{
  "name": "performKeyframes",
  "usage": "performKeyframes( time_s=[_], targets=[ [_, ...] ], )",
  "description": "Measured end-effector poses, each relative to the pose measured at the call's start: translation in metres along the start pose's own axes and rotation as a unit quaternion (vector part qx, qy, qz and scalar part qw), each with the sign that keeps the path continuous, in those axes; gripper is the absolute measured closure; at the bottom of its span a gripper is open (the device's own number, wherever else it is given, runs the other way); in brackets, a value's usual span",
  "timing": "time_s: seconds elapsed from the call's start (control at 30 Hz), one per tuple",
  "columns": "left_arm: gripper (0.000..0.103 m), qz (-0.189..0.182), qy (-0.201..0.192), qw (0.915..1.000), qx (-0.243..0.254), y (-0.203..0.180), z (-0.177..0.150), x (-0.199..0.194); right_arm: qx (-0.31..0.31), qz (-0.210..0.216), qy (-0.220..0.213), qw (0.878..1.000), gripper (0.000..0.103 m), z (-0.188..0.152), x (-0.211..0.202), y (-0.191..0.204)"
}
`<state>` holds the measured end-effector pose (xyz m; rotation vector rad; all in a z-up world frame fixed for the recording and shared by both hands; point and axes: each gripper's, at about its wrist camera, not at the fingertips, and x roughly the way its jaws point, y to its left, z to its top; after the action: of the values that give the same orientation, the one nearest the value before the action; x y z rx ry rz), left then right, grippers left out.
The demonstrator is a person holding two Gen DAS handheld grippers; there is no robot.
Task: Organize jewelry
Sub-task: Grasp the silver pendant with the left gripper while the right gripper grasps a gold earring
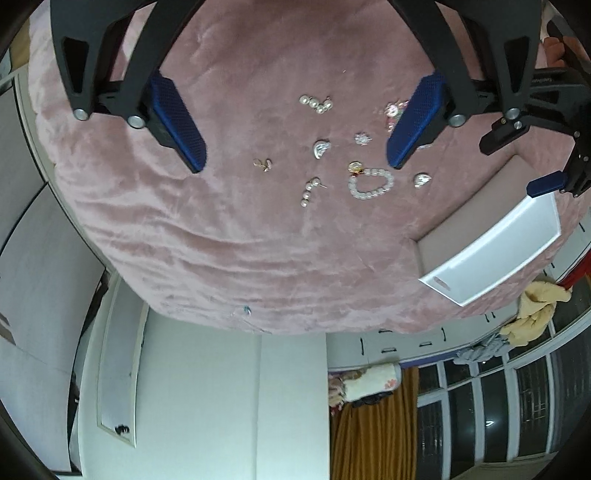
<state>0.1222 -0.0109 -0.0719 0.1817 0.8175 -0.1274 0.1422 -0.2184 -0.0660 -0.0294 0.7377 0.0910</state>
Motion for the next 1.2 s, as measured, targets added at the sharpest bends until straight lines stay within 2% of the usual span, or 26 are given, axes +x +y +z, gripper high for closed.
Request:
performKeyframes(
  time_s=[0.17,0.33,0.4,0.63,0.87,0.9,0.93,1.03,1.1,1.17,1.2],
  targets=[
    [0.004,-0.012,0.017,0.9997,0.011,-0.001,0.004,0.042,0.009,-0.008,0.033,0.999,0.026,-0.002,0.048,-0.01],
    [0.01,-0.016,0.031,0.9994,0.001,0.005,0.011,0.079,0.014,-0.012,0.044,0.999,0.03,-0.004,0.083,-0.017],
    [0.02,-0.017,0.044,0.9989,-0.005,0.009,0.012,0.094,0.023,-0.011,0.051,0.998,0.032,-0.005,0.093,-0.021],
    [0.027,-0.018,0.089,0.9953,-0.034,0.028,0.01,0.151,0.052,-0.026,0.072,0.996,0.035,-0.009,0.135,-0.045],
    [0.03,-0.014,0.106,0.9936,-0.036,0.031,0.008,0.181,0.027,-0.056,0.092,0.994,0.037,-0.017,0.164,-0.044],
    [0.03,-0.013,0.106,0.9938,-0.034,0.03,0.007,0.182,0.026,-0.056,0.095,0.994,0.038,-0.019,0.167,-0.044],
    [0.031,-0.011,0.105,0.9939,-0.031,0.029,0.007,0.183,0.025,-0.055,0.1,0.993,0.044,-0.022,0.171,-0.044],
    [0.04,-0.011,0.103,0.9944,-0.024,0.026,0.007,0.185,0.029,-0.046,0.124,0.991,0.058,-0.029,0.182,-0.045],
    [0.051,-0.019,0.103,0.9942,-0.021,0.024,0.007,0.183,0.036,-0.036,0.126,0.991,0.06,-0.033,0.185,-0.048],
    [0.055,-0.023,0.105,0.994,-0.019,0.021,0.007,0.182,0.039,-0.032,0.128,0.991,0.063,-0.035,0.186,-0.049],
    [0.061,-0.025,0.106,0.9939,-0.019,0.02,0.006,0.182,0.04,-0.029,0.128,0.991,0.066,-0.035,0.187,-0.049]
  ],
)
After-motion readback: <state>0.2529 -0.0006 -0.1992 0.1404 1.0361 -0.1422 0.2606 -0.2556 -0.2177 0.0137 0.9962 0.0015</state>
